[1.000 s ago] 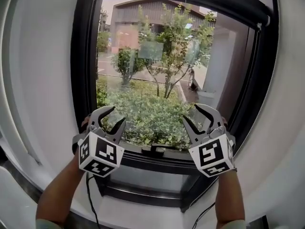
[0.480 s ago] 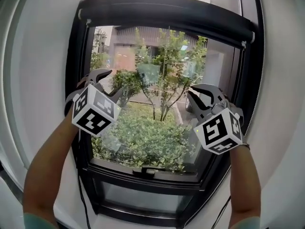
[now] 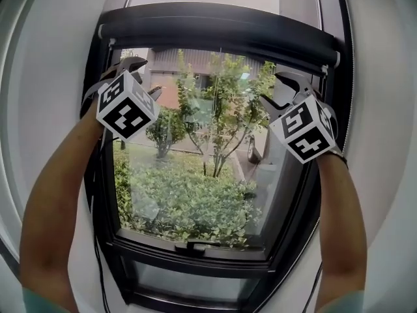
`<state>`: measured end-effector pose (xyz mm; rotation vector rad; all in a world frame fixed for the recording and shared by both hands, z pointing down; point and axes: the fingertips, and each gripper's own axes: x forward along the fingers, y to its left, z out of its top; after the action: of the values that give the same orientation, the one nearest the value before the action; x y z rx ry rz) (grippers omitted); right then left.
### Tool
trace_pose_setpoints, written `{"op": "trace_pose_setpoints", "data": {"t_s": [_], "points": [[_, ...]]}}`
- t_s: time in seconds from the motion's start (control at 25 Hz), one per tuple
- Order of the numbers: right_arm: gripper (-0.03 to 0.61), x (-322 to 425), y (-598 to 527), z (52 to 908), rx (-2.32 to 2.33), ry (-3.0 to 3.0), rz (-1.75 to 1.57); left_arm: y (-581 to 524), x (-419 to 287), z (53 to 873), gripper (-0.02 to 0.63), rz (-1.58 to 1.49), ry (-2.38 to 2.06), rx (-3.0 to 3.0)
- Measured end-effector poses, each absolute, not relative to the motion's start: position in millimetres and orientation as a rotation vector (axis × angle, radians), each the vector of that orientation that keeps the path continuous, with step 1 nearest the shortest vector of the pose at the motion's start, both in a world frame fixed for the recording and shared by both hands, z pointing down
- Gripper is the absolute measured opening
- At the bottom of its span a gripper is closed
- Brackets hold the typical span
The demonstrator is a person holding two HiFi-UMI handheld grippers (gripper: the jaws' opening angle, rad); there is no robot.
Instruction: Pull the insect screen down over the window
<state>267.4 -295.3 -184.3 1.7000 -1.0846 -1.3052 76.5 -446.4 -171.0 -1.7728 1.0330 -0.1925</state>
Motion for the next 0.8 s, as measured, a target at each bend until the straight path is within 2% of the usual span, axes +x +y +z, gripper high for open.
{"op": "trace_pose_setpoints", "data": {"t_s": [0.8], "points": [[0.223,300.7,-336.3,-252.6,1.671,-0.838,-1.183,-490.1,57.9,-237.2,0.313,-0.164,1.014,-1.697]]}}
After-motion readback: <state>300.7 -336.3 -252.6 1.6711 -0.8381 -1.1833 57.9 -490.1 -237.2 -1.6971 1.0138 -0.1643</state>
